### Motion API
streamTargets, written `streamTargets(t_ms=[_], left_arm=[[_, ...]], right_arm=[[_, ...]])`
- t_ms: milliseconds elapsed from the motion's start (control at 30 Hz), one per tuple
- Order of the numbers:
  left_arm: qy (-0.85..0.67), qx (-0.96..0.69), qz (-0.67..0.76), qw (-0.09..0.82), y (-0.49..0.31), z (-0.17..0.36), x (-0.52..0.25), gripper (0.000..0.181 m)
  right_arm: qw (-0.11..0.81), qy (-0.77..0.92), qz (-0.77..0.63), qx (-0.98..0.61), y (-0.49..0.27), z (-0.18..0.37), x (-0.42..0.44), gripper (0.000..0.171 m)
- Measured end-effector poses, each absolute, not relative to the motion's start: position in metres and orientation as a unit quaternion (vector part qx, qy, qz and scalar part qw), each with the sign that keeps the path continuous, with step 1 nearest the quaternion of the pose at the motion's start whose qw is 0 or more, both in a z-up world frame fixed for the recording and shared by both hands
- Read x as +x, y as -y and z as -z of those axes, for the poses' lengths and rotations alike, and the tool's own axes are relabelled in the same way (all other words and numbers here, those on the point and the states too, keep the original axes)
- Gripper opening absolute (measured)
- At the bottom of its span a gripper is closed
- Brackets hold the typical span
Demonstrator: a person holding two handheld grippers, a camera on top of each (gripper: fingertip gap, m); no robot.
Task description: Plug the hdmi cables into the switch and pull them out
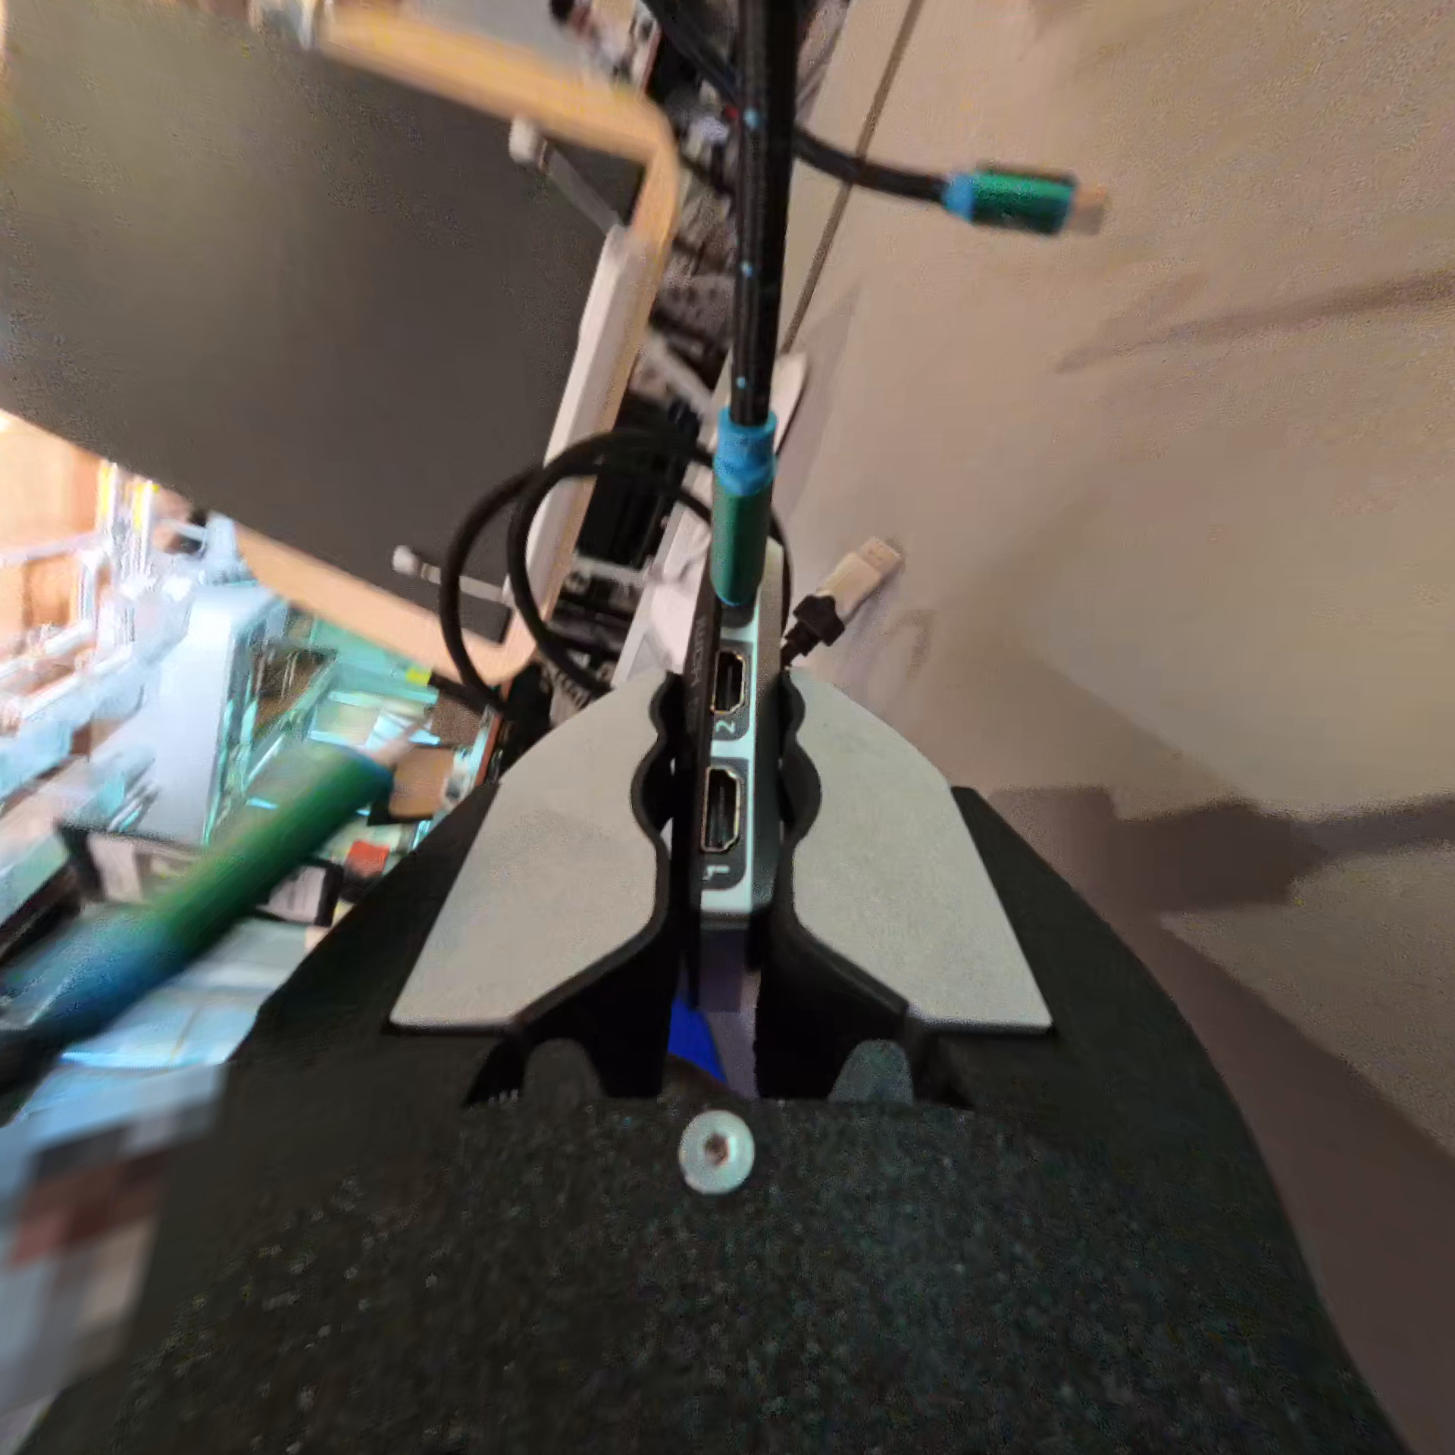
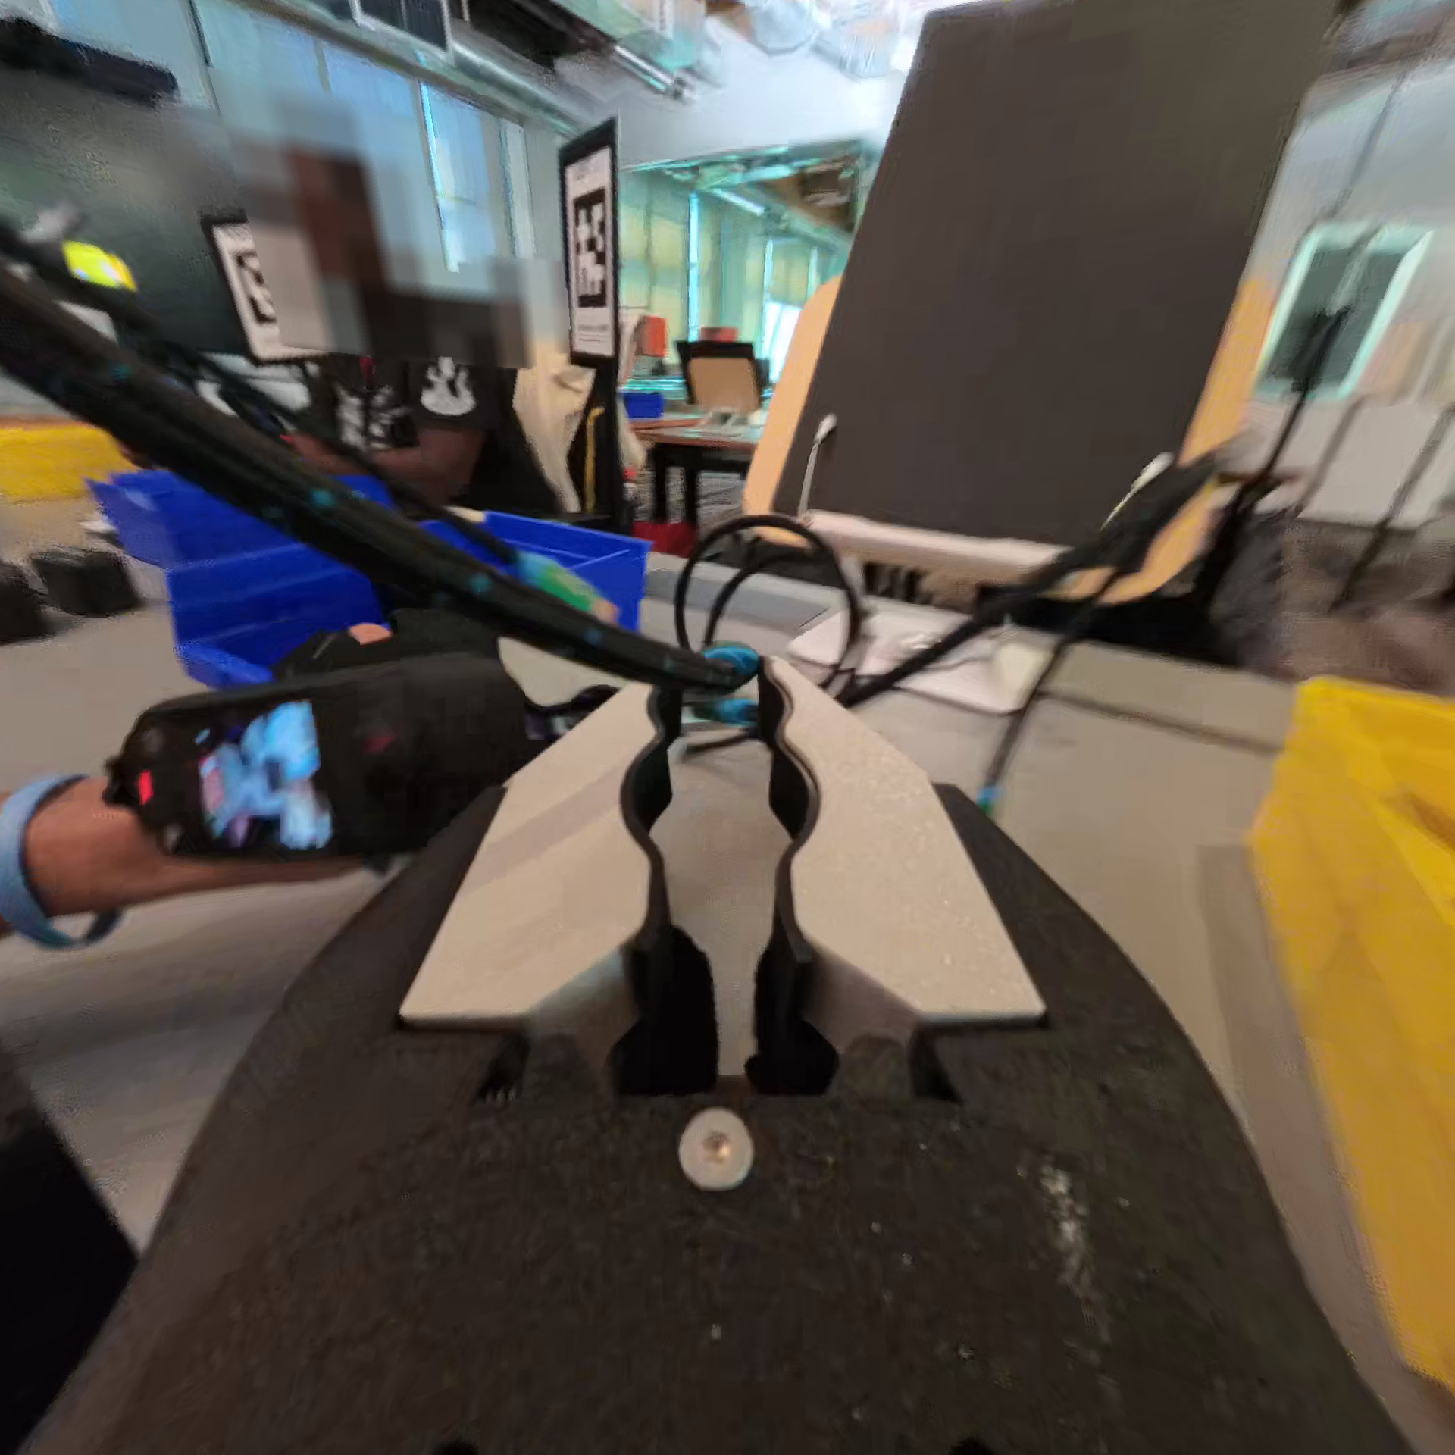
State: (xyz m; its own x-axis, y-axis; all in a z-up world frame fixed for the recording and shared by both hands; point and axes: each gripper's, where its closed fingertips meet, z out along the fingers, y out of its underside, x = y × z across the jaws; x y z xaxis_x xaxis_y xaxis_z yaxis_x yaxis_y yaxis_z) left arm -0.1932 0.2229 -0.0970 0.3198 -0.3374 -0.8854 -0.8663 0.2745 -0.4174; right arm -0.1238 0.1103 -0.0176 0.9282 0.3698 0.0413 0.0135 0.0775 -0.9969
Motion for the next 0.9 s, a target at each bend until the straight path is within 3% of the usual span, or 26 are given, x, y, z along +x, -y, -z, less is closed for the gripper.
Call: streamTargets(t_ms=[100,233,433,600,800,900], left_arm=[[-0.517,-0.540,-0.221,0.626,-0.219,0.074,-0.205,0.022],[-0.554,-0.525,-0.244,0.598,-0.212,0.099,-0.198,0.022],[-0.576,-0.540,-0.262,0.555,-0.219,0.129,-0.208,0.022],[-0.579,-0.539,-0.259,0.555,-0.216,0.129,-0.204,0.022],[-0.571,-0.548,-0.248,0.559,-0.213,0.123,-0.208,0.022],[-0.570,-0.552,-0.242,0.558,-0.211,0.123,-0.210,0.022]], right_arm=[[0.711,0.139,-0.135,-0.676,-0.110,0.018,-0.111,0.018],[0.688,0.113,-0.157,-0.700,-0.124,0.018,-0.082,0.017],[0.705,0.114,-0.147,-0.685,-0.103,-0.071,-0.011,0.012],[0.688,0.079,-0.044,-0.720,-0.100,-0.101,0.070,0.010],[0.584,0.073,0.122,-0.799,-0.120,-0.059,0.166,0.011],[0.475,0.081,0.160,-0.862,-0.125,0.006,0.203,0.012]])
